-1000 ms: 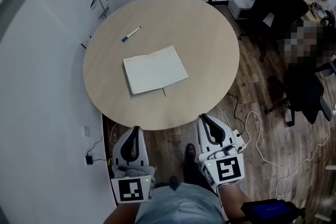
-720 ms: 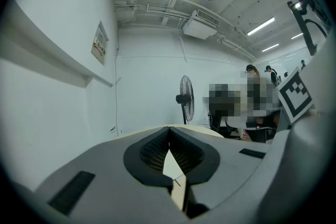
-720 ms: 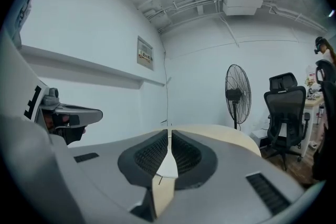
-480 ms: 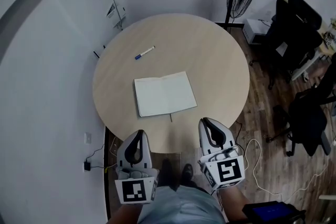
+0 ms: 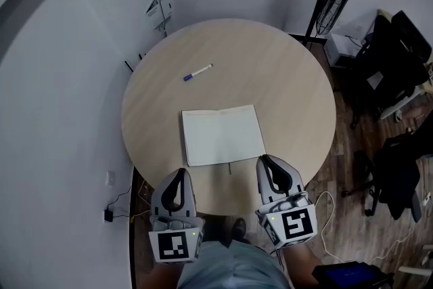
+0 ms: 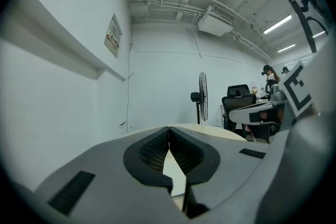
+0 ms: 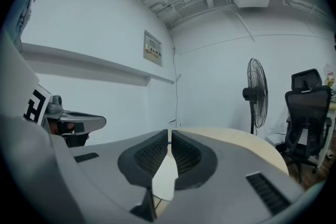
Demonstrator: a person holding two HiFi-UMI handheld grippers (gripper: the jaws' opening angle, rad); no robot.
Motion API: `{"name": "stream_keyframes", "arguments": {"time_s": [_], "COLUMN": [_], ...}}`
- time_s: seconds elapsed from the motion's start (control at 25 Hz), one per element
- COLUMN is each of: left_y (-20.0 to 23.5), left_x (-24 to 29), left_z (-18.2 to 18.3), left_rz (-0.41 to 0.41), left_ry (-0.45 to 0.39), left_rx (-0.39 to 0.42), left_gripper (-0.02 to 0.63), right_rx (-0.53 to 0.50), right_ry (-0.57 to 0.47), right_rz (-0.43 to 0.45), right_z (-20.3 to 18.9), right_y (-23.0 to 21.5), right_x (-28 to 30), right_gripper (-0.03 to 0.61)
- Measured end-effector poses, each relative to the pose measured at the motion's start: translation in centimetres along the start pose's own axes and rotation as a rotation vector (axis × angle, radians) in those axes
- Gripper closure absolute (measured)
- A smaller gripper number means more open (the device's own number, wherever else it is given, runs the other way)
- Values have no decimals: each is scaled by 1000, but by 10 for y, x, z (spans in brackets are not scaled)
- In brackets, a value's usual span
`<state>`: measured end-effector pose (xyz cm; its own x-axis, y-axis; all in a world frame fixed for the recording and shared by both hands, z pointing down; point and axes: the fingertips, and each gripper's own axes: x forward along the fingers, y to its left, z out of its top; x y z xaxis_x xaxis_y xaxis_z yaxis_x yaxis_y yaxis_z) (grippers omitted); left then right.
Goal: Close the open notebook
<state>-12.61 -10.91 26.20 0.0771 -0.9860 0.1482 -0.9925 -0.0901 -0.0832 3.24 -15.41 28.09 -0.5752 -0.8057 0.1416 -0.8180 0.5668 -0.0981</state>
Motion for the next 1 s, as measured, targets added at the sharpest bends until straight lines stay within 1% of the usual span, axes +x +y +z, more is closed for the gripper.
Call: {"name": "stream_keyframes", "arguments": {"time_s": [0.12,0.2,0.44,0.64,0.68,0.76,0.84,1.0], "left_y": [17,26,44,52,52,52,52,53], "left_x": [31,50,93,117,121,128,135,145], "left_z": [-16,-33,-83,-132,-143,-165,-183,-205], "left_rz": [-2,-9,-37,-55,-61,-73,-82,-94], "left_ry": [28,63,156,229,248,291,324,352], "left_rx": [-16,-28,-65,-98,-107,-134,-169,-218], "left_gripper": [594,594,592,589,572,462,374,311], "right_rx": [10,27,55,68,69,70,77,90], "right_ry": [10,28,105,170,182,206,226,260], "right_rz": [6,7,-4,4,3,-3,-6,-1], "right_z": [-5,-14,-50,-88,-95,-110,-124,-143], "right_y": [-5,-9,-19,-20,-21,-25,-28,-32], "right_x": [30,48,94,121,124,133,141,154], "right_gripper": [529,529,529,529,529,529,529,529]}}
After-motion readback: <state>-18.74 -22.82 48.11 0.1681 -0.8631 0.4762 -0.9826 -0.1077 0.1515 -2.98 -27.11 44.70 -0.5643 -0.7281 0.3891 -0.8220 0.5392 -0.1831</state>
